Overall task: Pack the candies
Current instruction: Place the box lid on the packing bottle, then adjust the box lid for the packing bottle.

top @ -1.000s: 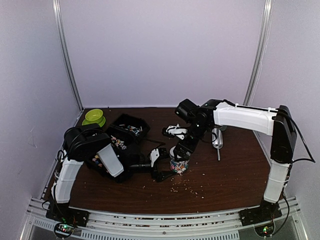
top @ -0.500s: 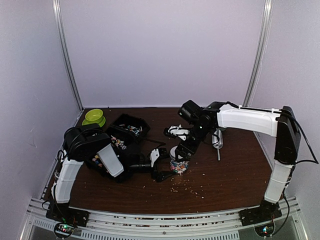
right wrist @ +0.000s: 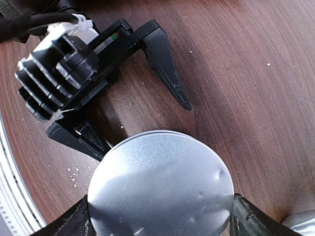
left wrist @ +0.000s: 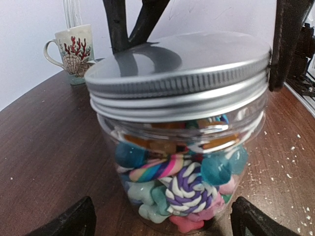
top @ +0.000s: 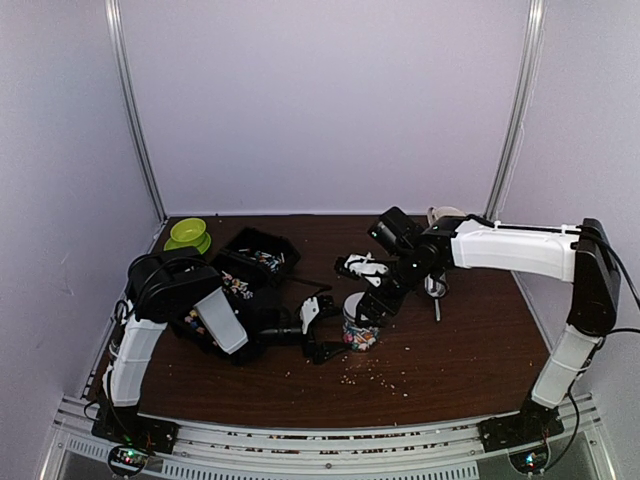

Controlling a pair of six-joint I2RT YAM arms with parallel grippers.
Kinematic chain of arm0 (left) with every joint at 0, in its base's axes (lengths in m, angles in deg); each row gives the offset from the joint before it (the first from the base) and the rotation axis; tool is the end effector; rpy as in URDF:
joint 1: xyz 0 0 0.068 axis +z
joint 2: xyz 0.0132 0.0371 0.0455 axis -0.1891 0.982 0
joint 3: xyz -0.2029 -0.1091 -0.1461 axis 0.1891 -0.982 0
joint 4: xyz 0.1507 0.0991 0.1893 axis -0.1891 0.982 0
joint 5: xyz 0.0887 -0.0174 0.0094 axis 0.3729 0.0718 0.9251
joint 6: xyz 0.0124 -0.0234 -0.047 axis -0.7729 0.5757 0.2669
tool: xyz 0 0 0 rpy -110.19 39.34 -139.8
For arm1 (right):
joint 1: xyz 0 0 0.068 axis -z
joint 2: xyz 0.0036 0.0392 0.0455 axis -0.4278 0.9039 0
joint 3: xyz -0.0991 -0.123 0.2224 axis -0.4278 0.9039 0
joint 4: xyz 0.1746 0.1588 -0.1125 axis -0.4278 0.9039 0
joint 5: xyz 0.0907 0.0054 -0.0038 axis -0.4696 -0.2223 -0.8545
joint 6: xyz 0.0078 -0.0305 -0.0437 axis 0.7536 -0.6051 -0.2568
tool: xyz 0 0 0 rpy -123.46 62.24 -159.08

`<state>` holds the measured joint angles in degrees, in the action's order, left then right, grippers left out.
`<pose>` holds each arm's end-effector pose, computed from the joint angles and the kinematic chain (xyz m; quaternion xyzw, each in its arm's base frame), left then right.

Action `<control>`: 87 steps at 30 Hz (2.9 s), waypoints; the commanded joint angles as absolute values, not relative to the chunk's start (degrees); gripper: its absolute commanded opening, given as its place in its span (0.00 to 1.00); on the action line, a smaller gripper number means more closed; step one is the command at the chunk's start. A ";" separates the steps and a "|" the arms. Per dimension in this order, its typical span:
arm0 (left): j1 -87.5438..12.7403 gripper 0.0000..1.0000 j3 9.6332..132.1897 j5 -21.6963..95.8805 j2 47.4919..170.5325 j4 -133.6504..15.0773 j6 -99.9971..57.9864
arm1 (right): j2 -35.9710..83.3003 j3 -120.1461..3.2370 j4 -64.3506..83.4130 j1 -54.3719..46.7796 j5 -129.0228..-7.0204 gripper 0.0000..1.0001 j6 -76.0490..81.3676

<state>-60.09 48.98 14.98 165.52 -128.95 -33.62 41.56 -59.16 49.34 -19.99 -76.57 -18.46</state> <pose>0.2442 -0.3101 0.0582 0.4661 0.5975 -0.4364 0.4851 0.2457 0.2626 0.2389 -0.5072 0.8190 0.1937 0.1857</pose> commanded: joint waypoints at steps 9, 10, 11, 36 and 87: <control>-60.30 0.98 50.16 16.25 166.41 -128.73 -34.52 | 36.71 -54.18 41.98 -21.48 -73.42 0.91 -17.91; -60.30 0.98 50.16 16.25 166.41 -128.62 -34.52 | 36.74 -54.00 41.92 -21.55 -73.14 0.91 -17.84; -60.30 0.98 50.16 16.23 166.40 -128.67 -34.52 | 36.72 -53.81 41.63 -21.67 -72.86 0.92 -17.79; -60.30 0.98 50.42 16.44 166.41 -128.11 -34.52 | 33.83 -49.96 39.86 -22.40 -71.42 0.99 -17.40; -59.60 0.95 61.88 3.08 172.75 -120.67 -34.10 | 24.82 -41.64 23.66 -18.97 -61.60 0.97 -6.57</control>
